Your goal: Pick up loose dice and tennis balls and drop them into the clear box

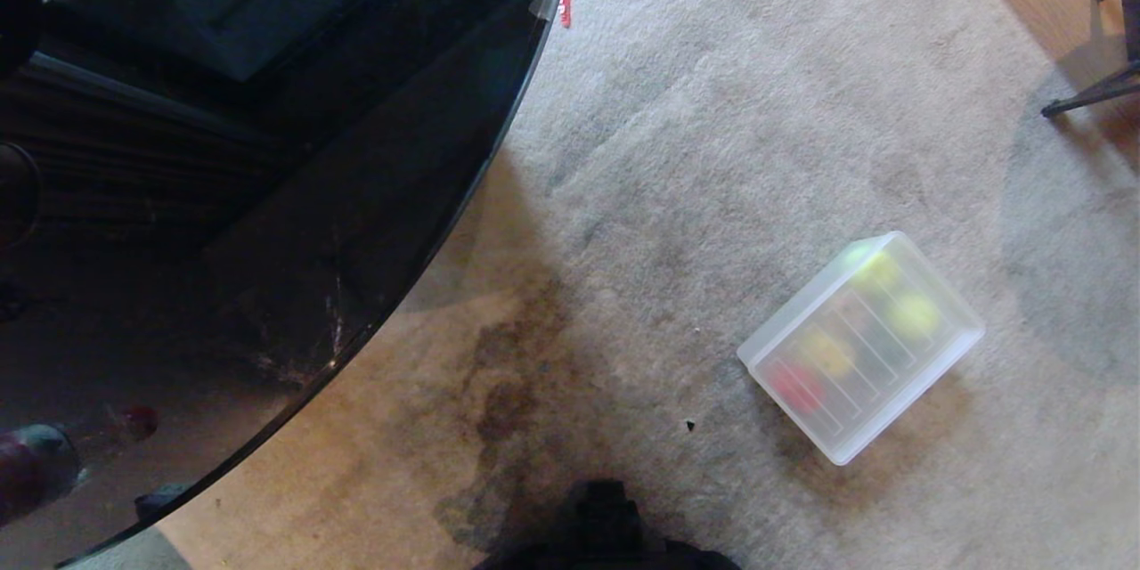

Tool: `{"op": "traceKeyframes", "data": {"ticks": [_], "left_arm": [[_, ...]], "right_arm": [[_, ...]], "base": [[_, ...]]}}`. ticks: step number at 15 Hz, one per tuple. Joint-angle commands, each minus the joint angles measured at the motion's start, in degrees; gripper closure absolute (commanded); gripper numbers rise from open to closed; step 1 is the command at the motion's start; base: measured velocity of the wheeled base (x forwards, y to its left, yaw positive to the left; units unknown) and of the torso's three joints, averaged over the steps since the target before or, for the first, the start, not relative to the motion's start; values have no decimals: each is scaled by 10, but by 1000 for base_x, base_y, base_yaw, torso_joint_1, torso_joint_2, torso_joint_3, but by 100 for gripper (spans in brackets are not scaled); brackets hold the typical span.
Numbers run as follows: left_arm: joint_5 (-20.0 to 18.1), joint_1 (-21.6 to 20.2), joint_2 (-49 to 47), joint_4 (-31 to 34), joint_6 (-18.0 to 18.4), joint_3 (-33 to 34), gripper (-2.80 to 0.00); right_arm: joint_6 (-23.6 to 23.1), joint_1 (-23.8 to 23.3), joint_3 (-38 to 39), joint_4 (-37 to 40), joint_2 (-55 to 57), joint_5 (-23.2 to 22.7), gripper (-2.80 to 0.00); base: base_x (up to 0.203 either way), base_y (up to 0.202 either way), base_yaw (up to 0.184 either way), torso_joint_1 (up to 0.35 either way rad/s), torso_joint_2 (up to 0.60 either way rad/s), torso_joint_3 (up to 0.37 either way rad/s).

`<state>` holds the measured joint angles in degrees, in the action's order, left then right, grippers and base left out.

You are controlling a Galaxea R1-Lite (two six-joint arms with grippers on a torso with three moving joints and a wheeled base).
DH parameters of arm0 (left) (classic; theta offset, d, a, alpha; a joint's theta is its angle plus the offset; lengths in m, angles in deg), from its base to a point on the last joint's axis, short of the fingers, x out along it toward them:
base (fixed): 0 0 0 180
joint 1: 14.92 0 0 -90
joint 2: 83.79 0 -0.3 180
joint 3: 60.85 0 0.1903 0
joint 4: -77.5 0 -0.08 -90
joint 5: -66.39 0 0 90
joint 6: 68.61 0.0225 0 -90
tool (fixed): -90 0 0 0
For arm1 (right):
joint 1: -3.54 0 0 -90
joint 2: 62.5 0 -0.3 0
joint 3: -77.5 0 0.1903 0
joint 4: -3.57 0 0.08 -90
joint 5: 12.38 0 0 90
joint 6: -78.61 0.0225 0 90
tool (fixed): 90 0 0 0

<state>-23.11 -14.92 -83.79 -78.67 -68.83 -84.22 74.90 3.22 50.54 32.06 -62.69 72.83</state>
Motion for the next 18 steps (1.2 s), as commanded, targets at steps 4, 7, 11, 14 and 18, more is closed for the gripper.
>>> {"op": "traceKeyframes", "data": {"ticks": [4,7,11,14,18], "left_arm": [[0,0,0,0,0,0,0],[0,0,0,1,0,0,0],[0,0,0,0,0,0,0],[0,0,0,0,0,0,0],[0,0,0,0,1,0,0]], "right_arm": [[21,0,-2,7,2,9,0],[16,0,-3,9,2,6,0],[22,0,1,4,2,9,0],[22,0,1,4,2,9,0],[23,0,1,4,2,9,0]], "base": [[0,0,0,0,0,0],[0,0,0,0,0,0],[0,0,0,0,0,0],[0,0,0,0,0,0],[0,0,0,0,0,0]]}}
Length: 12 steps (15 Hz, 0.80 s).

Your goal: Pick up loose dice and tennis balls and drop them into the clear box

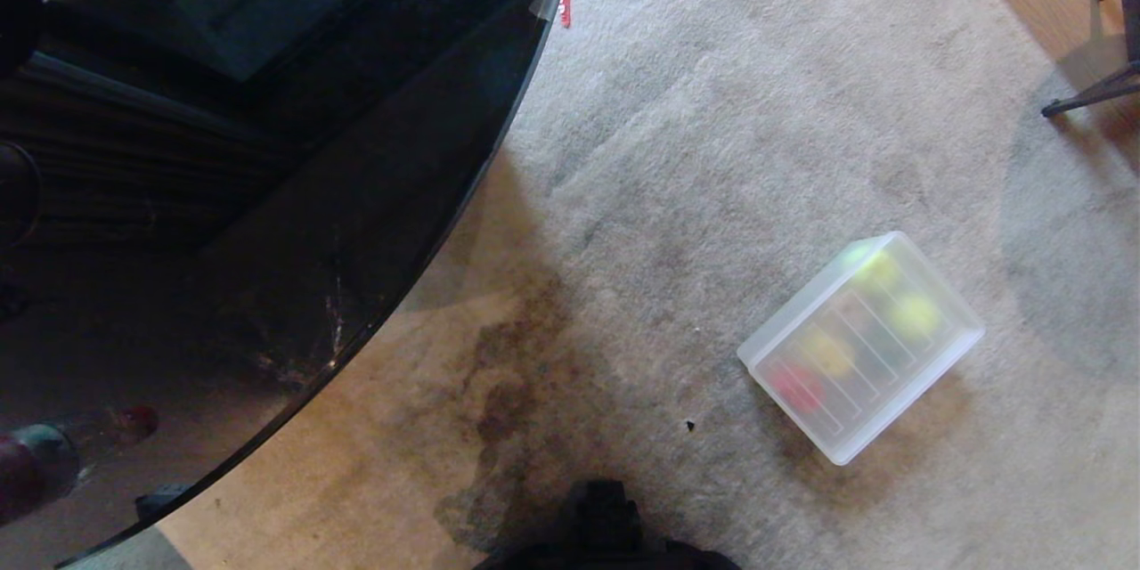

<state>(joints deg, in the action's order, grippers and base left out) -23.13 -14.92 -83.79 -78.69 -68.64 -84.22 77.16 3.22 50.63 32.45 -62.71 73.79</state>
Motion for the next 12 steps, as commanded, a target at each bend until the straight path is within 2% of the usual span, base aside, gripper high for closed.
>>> {"op": "traceKeyframes", "data": {"ticks": [1,5,12], "left_arm": [[0,0,0,0,-1,0,0],[0,0,0,0,-1,0,0],[0,0,0,0,-3,1,0]], "right_arm": [[0,0,0,0,1,0,0],[0,0,0,0,1,0,0],[0,0,-1,0,2,-1,0]], "base": [[0,0,0,0,0,0],[0,0,0,1,1,24],[0,0,0,2,2,185]]}}
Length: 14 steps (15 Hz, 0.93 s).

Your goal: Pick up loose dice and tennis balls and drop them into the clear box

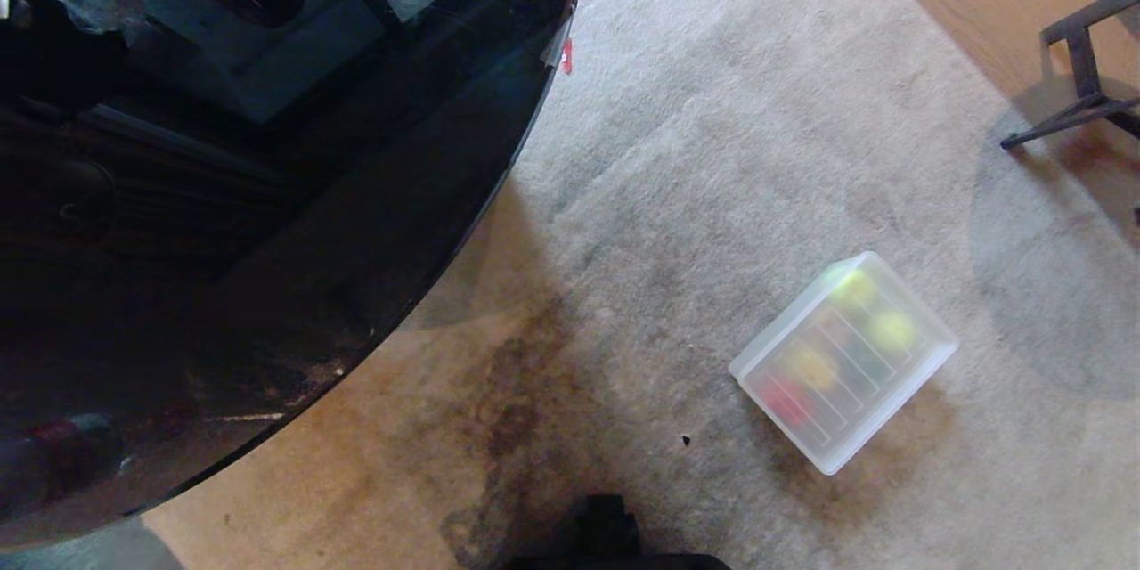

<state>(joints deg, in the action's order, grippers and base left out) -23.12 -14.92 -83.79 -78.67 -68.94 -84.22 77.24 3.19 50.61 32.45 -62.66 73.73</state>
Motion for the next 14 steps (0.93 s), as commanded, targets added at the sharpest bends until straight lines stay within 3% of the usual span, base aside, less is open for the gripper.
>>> {"op": "traceKeyframes", "data": {"ticks": [1,12,14], "left_arm": [[0,0,0,0,0,0,0],[0,0,0,0,0,1,0],[0,0,0,0,0,0,0]], "right_arm": [[1,0,-1,0,2,0,0],[14,0,-2,4,2,16,0],[-17,0,5,5,1,29,0]], "base": [[0,0,0,-1,5,203],[0,0,0,3,1,202],[0,0,0,3,4,207]]}}
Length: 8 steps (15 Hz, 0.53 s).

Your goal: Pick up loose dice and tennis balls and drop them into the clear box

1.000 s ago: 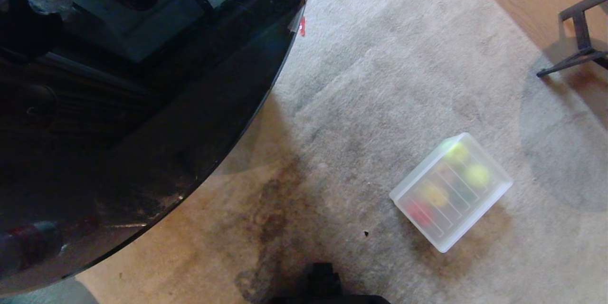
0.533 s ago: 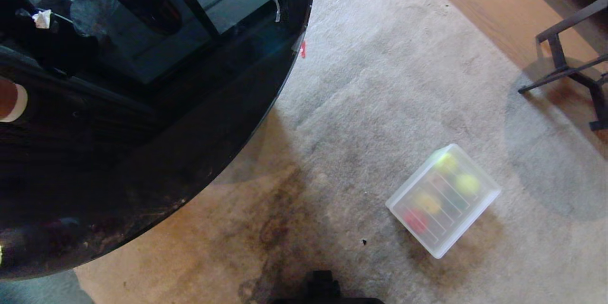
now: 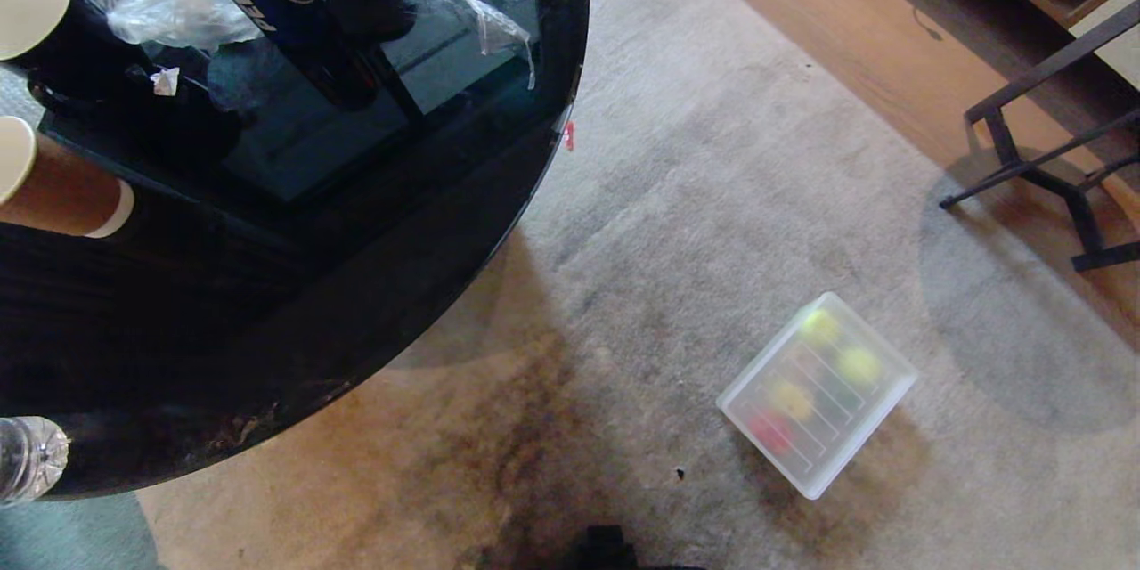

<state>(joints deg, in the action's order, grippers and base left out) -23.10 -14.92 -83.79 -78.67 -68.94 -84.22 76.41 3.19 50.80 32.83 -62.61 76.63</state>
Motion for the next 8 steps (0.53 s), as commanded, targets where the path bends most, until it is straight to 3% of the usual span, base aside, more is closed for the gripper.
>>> {"op": "traceKeyframes", "data": {"ticks": [1,8], "left_arm": [[0,0,0,0,0,0,0],[0,0,0,0,0,0,0]], "right_arm": [[-35,0,14,0,1,2,0],[-29,0,12,2,1,1,0]], "base": [[0,0,0,3,0,203],[0,0,0,1,1,200]]}}
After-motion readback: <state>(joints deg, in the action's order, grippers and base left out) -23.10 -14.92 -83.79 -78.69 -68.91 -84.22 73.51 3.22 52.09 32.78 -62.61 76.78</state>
